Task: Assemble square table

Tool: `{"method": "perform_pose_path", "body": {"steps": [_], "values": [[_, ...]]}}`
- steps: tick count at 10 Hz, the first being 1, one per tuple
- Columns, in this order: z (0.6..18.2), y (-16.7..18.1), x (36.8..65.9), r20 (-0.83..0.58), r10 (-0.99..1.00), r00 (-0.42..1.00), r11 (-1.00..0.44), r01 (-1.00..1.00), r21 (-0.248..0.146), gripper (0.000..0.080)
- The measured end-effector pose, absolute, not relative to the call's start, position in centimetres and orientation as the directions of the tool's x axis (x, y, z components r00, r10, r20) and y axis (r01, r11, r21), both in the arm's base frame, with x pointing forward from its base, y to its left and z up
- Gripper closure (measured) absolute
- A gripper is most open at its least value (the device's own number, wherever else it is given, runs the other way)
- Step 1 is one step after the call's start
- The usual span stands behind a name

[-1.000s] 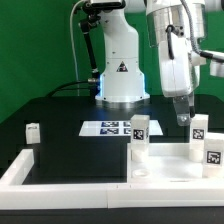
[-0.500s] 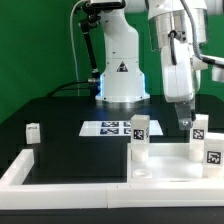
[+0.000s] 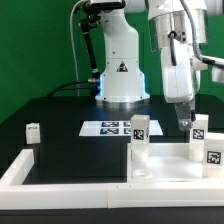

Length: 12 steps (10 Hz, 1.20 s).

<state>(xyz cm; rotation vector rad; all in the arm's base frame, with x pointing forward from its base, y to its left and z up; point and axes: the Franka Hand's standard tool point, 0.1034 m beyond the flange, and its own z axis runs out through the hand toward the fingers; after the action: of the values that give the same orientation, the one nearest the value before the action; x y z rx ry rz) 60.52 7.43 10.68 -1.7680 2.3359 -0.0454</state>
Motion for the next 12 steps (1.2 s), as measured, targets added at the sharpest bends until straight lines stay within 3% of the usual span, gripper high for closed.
{"method": "perform_pose_path", "body": {"steps": [2,3,7,9,11,12], "values": [[12.8,4.8,58.3,-0.145,-0.985,-0.090,0.118,-0.972,-0.201,0.0151],[13.2,3.9,57.8,-0.146,-0.986,-0.082,0.111,-0.973,-0.203,0.0151],[12.7,3.9,57.9,-0.080,-0.983,0.168,-0.146,-0.962,-0.231,0.0151],[13.1,1.7,56.7,-0.008,-0.923,0.384,-0.368,-0.891,-0.268,0.0151],[12.7,-1.8,54.2,0.083,-0.831,0.550,-0.551,-0.793,-0.260,0.0151],[12.2,-3.9,53.3,0.155,-0.744,0.650,-0.667,-0.708,-0.232,0.0151]]}}
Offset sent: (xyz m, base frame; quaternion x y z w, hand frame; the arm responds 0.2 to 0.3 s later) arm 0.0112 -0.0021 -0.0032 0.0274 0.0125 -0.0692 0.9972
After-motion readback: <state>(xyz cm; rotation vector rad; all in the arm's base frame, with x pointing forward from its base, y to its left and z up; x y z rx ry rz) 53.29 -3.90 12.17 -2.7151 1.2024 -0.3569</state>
